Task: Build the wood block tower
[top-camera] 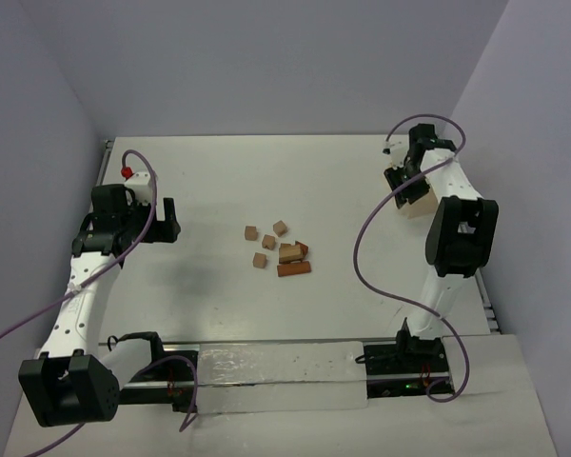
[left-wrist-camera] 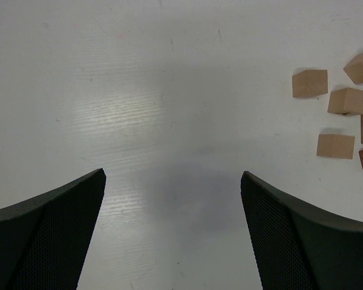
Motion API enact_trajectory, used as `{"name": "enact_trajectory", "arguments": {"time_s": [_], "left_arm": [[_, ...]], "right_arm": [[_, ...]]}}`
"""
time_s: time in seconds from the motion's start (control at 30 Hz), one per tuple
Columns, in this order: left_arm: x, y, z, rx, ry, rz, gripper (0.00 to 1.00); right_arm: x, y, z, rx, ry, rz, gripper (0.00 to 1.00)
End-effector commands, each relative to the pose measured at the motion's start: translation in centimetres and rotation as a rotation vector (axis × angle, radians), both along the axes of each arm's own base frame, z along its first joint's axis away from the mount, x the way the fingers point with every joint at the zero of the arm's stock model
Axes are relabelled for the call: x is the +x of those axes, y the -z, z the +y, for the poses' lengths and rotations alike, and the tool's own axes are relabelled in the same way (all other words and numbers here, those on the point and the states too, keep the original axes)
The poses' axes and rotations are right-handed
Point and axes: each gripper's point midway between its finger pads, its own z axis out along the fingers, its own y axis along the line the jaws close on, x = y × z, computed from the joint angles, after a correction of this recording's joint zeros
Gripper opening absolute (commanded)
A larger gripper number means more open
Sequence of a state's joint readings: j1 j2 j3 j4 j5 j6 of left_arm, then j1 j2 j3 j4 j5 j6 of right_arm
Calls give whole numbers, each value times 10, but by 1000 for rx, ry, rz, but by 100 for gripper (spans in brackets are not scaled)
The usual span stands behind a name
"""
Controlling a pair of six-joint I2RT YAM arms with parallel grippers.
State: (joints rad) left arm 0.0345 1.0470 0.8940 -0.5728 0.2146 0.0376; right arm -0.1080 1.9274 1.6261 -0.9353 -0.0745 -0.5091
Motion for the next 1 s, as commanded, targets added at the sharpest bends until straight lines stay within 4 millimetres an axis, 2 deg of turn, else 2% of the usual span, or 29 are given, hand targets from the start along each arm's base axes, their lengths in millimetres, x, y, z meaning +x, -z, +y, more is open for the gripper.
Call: {"name": "enact_trajectory", "arguments": {"time_s": [0.0, 0.13, 0.2, 0.27, 0.43, 0.47, 0.57, 0.73, 0.97], "left_arm": [[7, -6, -2, -11, 8, -34, 99], [8, -6, -2, -11, 7, -36, 99], [8, -5, -2, -11, 6, -32, 99], [8, -5, -1, -10, 5, -32, 99], [8, -5, -1, -10, 3, -32, 99], [8, -4, -1, -9, 3, -30, 99], [8, -4, -1, -7, 1, -28, 99], [8, -3, -1, -9, 1, -28, 99], [8, -4, -1, -9, 3, -27, 99]], "right_arm": [[26, -35, 48, 72, -11, -132, 46], [37, -37, 69, 49, -31, -154, 45], [47, -33, 71, 37, -8, -152, 45], [60, -33, 66, 18, 29, -164, 44], [87, -9, 51, -54, 127, -137, 45], [92, -13, 51, -55, 135, -150, 45], [100, -1, 50, -67, 154, -130, 46], [119, 2, 43, -103, 179, -159, 48], [140, 19, 29, -140, 217, -176, 52]]}}
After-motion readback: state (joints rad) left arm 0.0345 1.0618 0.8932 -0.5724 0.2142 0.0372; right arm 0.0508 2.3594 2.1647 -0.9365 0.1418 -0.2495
